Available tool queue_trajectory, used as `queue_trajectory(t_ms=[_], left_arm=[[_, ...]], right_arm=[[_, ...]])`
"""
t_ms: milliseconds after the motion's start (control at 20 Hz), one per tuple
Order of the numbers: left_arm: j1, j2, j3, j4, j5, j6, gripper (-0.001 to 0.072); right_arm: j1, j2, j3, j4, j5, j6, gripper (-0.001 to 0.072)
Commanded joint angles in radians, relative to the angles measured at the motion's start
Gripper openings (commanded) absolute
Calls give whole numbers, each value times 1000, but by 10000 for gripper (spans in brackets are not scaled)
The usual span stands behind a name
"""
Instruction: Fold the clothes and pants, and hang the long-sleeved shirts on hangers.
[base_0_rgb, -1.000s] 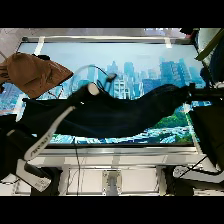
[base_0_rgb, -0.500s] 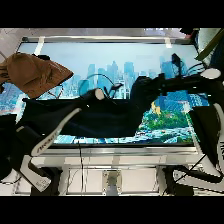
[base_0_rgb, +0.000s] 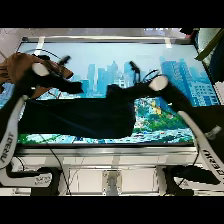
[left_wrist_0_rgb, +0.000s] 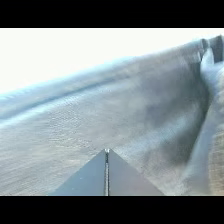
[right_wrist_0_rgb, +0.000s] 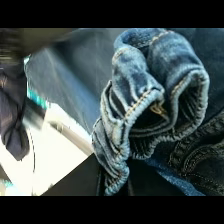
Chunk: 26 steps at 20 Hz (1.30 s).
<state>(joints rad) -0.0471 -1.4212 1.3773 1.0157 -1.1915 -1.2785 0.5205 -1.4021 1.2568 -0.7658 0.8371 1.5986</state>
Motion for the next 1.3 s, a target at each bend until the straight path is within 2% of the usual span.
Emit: queue_trajectory(t_ms=[0,50,100,200,300,450,600,650,700,750,800,850,950,1050,1250], left_arm=[[99,79,0,5,-31,1,22],[100,84,0,6,-38,5,23],[100,84,0,5,-50,13,23],[97,81,0,5,-60,31,23],[97,82,0,6,-60,30,23],[97,82,0,6,-61,30,23],[97,80,0,-2,-60,29,23],[97,79,0,-6,-60,29,23],[97,75,-2,-2,-59,30,23],[97,65,-4,7,-60,31,80],[97,50,-11,22,-60,31,327],[97,29,-23,32,-60,29,720],[105,-22,-58,32,-75,0,710],[118,-67,-110,31,-71,-68,708],[115,-86,-246,-22,-28,-76,707]], right_arm=[[177,-103,1,40,-303,43,207],[206,-126,1,85,-332,43,509],[230,-138,1,130,-335,41,647],[251,-119,1,136,-305,4,638],[224,-57,1,90,-256,-80,516],[77,96,1,-145,-31,-50,510],[-119,233,-16,-435,274,48,511],[-179,258,-44,-472,320,64,514],[-246,271,-84,-454,331,66,561],[-300,272,-120,-406,328,62,568],[-347,267,-154,-349,319,34,568],[-381,262,-175,-307,317,-8,568],[-404,259,-189,-294,310,-51,567],[-403,259,-189,-295,294,-77,567],[-404,259,-189,-295,261,-102,567]])
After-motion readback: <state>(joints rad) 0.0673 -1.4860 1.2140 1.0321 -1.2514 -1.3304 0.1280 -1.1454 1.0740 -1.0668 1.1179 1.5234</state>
